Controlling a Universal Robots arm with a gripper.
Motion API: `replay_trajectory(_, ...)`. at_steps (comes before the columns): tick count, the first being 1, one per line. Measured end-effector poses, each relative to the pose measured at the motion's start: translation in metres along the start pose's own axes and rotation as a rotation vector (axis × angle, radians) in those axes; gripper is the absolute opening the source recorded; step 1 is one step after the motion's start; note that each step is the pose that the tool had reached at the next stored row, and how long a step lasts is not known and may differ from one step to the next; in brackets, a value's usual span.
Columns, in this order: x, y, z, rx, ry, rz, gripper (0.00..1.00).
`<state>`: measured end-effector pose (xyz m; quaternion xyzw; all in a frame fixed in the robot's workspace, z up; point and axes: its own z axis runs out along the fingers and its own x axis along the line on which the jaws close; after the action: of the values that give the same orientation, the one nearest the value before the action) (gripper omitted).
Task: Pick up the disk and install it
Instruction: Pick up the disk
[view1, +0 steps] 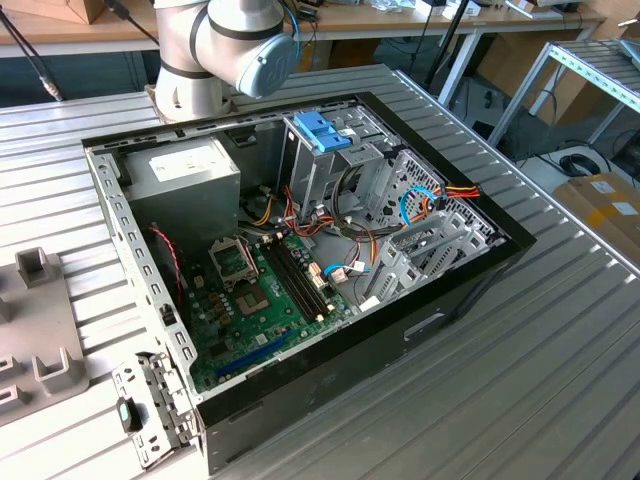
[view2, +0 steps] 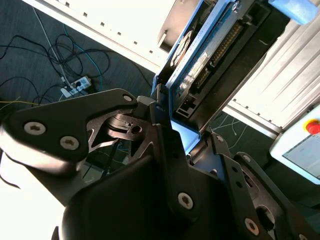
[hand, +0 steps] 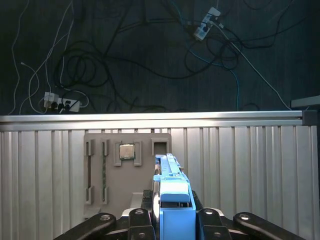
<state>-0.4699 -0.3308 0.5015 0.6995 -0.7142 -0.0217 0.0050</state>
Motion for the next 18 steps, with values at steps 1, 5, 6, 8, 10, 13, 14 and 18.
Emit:
replay_trajectory(1, 0.0, 0.0, -0.0004, 0.0, 0.0, 0.0, 0.37)
replay_trajectory(5, -0.0001, 0.0001, -0.0023, 0.0, 0.0, 0.0, 0.37)
replay_trajectory(6, -0.0001, 0.0001, -0.0027, 0.0, 0.0, 0.0, 0.37)
replay_trajectory(8, -0.0001, 0.0001, -0.0036, 0.0, 0.0, 0.0, 0.37)
replay_trajectory(10, -0.0001, 0.0002, -0.0045, 0.0, 0.0, 0.0, 0.37)
replay_trajectory(13, -0.0001, 0.0002, -0.0059, 0.0, 0.0, 0.0, 0.37)
replay_trajectory(14, -0.0001, 0.0002, -0.0063, 0.0, 0.0, 0.0, 0.37)
replay_trajectory(18, -0.0002, 0.0003, -0.0081, 0.0001, -0.0001, 0.0, 0.37)
